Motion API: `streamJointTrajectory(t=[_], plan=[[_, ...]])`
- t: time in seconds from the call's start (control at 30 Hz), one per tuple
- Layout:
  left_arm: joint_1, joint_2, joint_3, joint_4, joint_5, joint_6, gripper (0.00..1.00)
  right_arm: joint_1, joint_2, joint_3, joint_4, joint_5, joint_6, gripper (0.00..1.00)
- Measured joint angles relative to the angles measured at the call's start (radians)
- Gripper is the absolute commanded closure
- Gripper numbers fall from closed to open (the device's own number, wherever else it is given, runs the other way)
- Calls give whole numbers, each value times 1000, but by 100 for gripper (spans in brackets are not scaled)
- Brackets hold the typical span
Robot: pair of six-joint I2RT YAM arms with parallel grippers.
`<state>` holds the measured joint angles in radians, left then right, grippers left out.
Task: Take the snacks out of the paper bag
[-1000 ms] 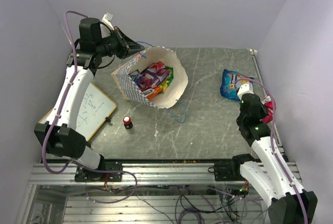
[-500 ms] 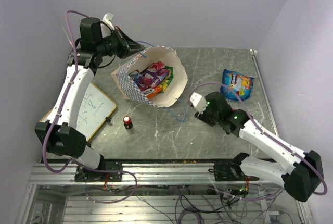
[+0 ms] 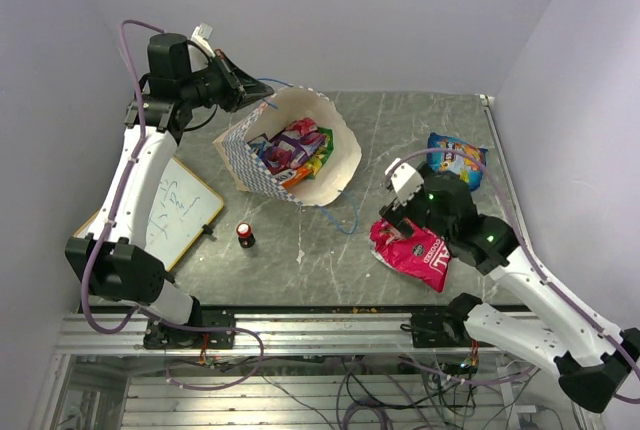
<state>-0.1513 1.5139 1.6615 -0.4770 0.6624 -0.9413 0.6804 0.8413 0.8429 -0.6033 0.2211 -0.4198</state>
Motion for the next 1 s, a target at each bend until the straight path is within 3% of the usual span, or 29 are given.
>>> streamJointTrajectory(t=[0.1, 0.23, 0.37, 0.47, 0.63, 0.8, 1.0], plan=[[5, -10, 0, -9, -5, 8, 93, 0, 5, 77, -6, 43, 95, 10], [7, -29, -14, -10, -11, 10, 93, 0, 78, 203, 23, 84, 389, 12], [7, -46, -41, -13, -16, 9, 93, 0, 129, 175, 85, 50, 688, 13], [7, -47, -44, -20, -24, 10, 93, -5, 154, 121, 130, 14, 821, 13], [7, -61, -59, -19, -19, 8, 93, -7, 224, 158, 193, -99, 810, 18], [6, -86, -87, 0, 23, 2, 93, 9, 326, 235, 290, -277, 697, 21], [3, -118, -128, 0, 58, 2, 93, 95, 382, 200, 455, -406, 515, 26]])
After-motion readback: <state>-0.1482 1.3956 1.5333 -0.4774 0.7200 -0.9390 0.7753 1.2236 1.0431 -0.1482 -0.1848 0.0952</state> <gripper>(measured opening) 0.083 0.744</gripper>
